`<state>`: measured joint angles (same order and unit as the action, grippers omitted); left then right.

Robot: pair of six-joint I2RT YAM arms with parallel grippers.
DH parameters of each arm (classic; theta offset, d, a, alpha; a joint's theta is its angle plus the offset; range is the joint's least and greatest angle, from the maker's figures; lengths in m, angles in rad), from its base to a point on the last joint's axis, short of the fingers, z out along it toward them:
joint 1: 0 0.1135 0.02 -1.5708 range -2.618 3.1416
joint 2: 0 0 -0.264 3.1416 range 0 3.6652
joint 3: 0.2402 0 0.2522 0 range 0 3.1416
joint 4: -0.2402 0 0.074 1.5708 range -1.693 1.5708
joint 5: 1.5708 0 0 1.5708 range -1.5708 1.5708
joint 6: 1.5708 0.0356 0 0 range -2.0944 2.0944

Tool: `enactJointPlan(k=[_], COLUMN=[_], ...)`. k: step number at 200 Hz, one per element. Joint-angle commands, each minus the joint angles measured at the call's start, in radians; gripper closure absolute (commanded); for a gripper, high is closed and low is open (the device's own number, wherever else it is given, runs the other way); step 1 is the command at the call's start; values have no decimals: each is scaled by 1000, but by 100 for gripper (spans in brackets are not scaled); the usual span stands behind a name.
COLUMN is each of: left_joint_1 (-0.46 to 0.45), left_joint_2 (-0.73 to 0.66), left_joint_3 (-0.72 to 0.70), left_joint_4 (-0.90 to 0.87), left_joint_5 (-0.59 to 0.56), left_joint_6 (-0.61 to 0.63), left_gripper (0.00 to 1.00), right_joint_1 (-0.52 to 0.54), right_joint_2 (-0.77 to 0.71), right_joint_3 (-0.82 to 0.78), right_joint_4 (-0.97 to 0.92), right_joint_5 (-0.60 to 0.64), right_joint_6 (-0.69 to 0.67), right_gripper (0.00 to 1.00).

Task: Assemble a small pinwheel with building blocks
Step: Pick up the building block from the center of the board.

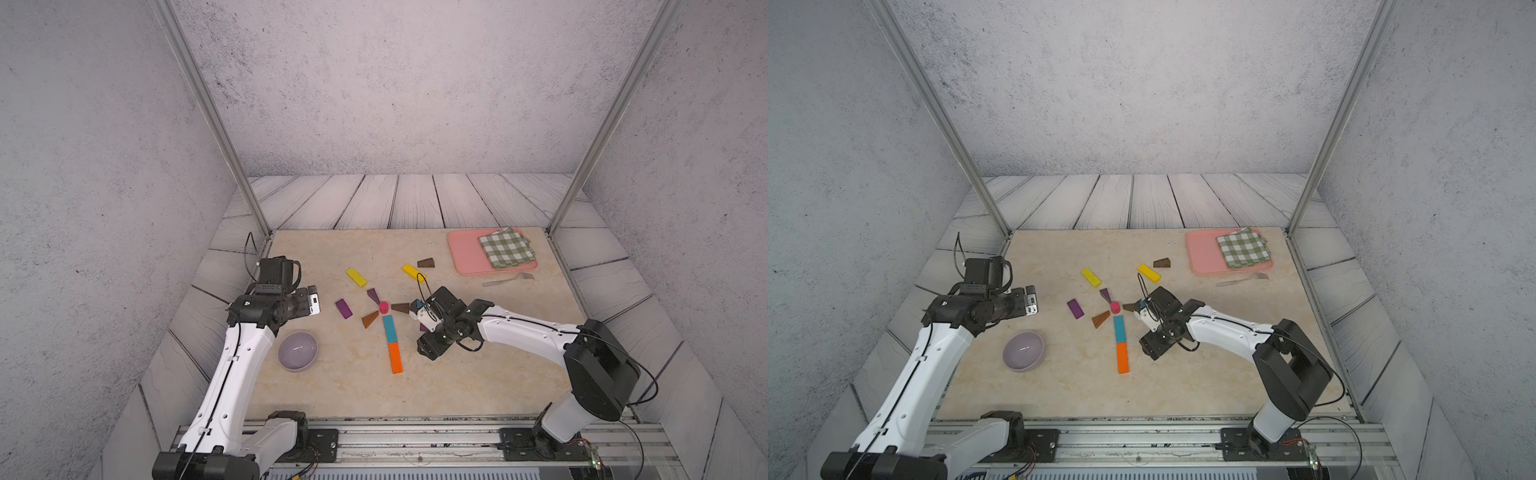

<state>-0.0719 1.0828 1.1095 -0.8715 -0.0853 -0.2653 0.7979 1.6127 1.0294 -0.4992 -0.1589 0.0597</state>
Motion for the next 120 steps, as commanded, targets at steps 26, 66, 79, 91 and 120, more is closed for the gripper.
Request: enactJointPlan(k=[26, 66, 79, 91, 120], left_joint_1=[10, 10, 9, 10, 10], left_joint_2=[-14, -13, -13, -14, -13], left_joint_3=[-12, -13, -13, -14, -14], left_joint_4=[5, 7, 6, 7, 7], left_joint_5=[1, 5, 5, 6, 7], left_joint_6=[11, 11, 11, 11, 12], left_gripper=[4, 4, 4, 4, 4], right_joint_1=[0, -32, -59, -78, -117], right_joint_2=[61, 113, 131, 160, 248], right_joint_3=[63, 119, 136, 163, 220], right_joint_4=[-37, -46, -39, -51, -87], right_joint_5=[142, 146, 82, 25, 0], right_joint_6=[-48, -218, -264, -293, -313], right_gripper=[19, 11, 9, 9, 11])
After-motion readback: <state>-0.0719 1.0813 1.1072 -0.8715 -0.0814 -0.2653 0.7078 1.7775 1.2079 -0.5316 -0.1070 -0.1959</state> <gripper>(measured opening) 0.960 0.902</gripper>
